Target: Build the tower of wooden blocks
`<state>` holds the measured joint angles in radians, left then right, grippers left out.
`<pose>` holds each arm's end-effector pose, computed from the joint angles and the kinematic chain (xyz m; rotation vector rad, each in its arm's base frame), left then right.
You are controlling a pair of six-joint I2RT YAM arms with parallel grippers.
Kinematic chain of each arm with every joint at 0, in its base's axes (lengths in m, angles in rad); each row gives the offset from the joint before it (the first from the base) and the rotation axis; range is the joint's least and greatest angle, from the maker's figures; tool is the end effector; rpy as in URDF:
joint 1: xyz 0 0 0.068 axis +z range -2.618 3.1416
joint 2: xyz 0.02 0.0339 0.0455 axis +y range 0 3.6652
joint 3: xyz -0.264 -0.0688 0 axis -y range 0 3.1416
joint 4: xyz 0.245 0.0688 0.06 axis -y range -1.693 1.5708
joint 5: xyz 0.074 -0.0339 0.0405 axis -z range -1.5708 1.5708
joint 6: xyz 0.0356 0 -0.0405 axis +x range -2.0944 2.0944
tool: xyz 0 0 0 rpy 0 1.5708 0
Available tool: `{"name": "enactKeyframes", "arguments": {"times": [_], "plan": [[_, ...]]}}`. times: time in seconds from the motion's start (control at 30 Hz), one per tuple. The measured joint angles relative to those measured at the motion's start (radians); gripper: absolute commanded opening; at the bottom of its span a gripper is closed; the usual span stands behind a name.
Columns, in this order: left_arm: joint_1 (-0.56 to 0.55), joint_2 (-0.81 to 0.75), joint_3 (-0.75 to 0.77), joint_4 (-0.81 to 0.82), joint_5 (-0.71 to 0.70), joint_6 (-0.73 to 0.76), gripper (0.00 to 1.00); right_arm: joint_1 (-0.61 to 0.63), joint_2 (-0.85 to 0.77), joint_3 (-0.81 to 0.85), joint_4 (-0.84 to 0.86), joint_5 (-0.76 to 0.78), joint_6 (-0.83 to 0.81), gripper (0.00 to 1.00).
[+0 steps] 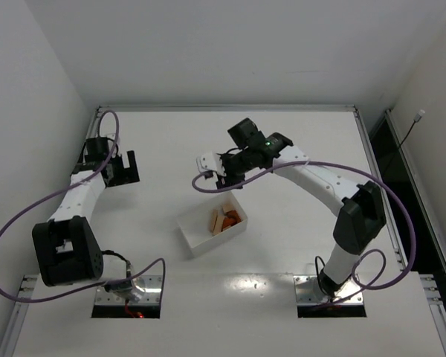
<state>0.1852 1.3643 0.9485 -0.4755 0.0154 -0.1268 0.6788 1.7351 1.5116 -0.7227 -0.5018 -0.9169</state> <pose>0.2784 0.0516 0.2426 -0.3759 2.4331 0.0065 0.2826 0.2500 0.2928 -1.8711 1.5455 0.5228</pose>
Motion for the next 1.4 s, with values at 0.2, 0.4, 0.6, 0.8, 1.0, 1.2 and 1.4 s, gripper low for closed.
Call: {"name": "enactKeyframes", "arguments": {"times": [0.2,0.4,0.6,0.8,1.0,1.2,1.4], "plan": [[0.04,-0.026,0.0,-0.03,-0.006,0.015,1.0,0.054,0.044,0.044,-0.129,-0.055,-0.159,0.51],[0.054,-0.033,0.006,-0.047,-0.023,0.019,1.0,0.087,0.15,0.109,-0.179,-0.071,-0.208,0.49],[0.071,-0.04,0.012,-0.068,-0.035,0.026,1.0,0.115,0.24,0.181,-0.198,-0.075,-0.219,0.49],[0.072,-0.058,0.012,-0.071,-0.04,0.032,1.0,0.133,0.294,0.204,-0.203,-0.069,-0.225,0.46],[0.087,-0.058,0.012,-0.072,-0.053,0.036,1.0,0.135,0.336,0.214,-0.22,-0.052,-0.228,0.44],[0.098,-0.057,0.03,-0.077,-0.052,0.034,1.0,0.135,0.358,0.214,-0.22,-0.04,-0.227,0.07],[0.098,-0.055,0.038,-0.077,-0.052,0.028,1.0,0.135,0.372,0.213,-0.195,-0.022,-0.204,0.0]]}}
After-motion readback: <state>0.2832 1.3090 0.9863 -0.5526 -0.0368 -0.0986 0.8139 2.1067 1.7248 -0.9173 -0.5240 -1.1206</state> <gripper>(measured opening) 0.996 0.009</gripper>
